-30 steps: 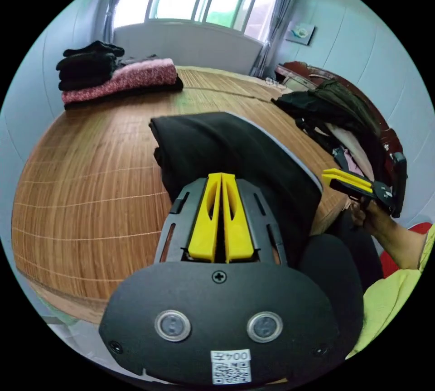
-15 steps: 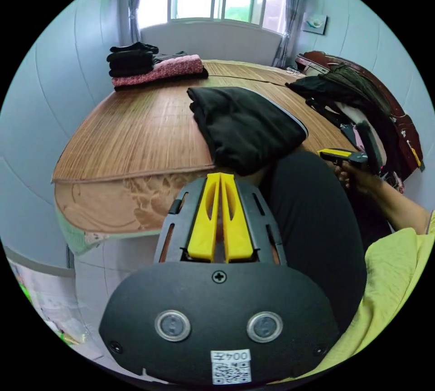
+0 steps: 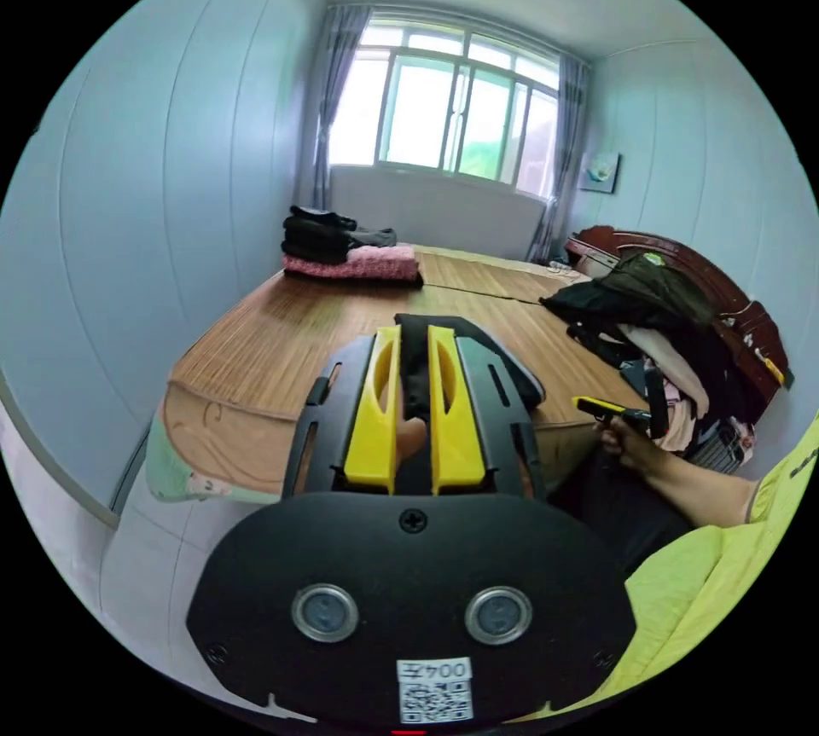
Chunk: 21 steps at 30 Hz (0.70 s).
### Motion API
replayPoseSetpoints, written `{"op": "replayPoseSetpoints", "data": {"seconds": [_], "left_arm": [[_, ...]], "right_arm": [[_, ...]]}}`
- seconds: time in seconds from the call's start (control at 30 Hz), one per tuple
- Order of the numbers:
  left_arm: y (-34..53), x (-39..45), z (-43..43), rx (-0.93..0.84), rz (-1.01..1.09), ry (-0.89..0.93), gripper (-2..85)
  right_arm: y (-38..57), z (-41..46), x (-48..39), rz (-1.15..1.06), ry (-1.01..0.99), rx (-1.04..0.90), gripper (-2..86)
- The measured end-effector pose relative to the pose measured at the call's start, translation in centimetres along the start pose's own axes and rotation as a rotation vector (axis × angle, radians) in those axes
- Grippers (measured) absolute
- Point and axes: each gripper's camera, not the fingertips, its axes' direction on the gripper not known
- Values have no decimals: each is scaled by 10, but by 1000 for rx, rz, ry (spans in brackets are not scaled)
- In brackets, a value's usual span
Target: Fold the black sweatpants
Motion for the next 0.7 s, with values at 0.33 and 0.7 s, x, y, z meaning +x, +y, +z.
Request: {"op": "replayPoseSetpoints", "data": {"seconds": [0.33, 0.7], "left_arm": [[62, 17, 135, -364, -79, 21, 99], [91, -19, 178, -315, -208, -4, 83]], "right_arm": [[-8, -33, -26, -54, -127, 61, 95], [-12, 35, -112, -238, -13, -66, 113]]}}
